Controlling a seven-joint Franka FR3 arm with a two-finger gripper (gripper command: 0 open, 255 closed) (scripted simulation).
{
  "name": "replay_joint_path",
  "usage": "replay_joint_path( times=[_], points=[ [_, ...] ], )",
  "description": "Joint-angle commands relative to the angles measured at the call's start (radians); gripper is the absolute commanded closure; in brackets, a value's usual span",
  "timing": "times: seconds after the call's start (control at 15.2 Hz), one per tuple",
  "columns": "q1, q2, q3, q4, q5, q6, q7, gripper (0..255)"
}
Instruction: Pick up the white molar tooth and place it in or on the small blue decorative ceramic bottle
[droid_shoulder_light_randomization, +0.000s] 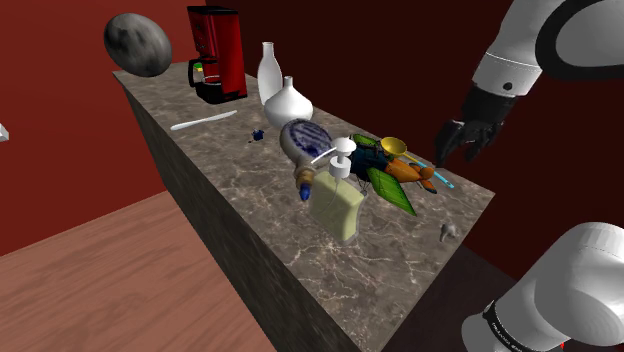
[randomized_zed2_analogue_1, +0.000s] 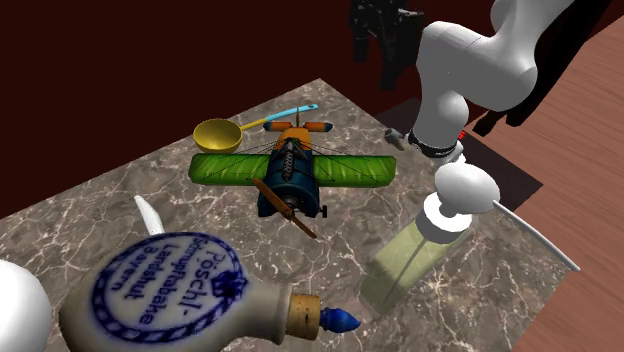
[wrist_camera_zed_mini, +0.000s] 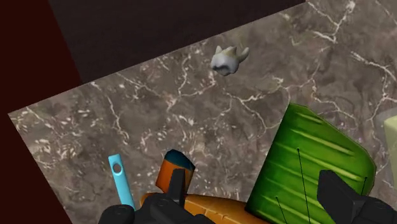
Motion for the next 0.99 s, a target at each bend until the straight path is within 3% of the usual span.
replay_joint_path(
  times=[0.0, 0.46, 0.92],
  points=[
    [-0.005, -0.046, 0.007, -0.068, 0.016, -0.001, 0.025, 0],
    [-0.001, -0.226, 0.058, -0.294, 0.107, -0.027, 0.136, 0],
    [0.008, -0.258, 0.077, -0.394, 0.129, 0.037, 0.144, 0]
  ],
)
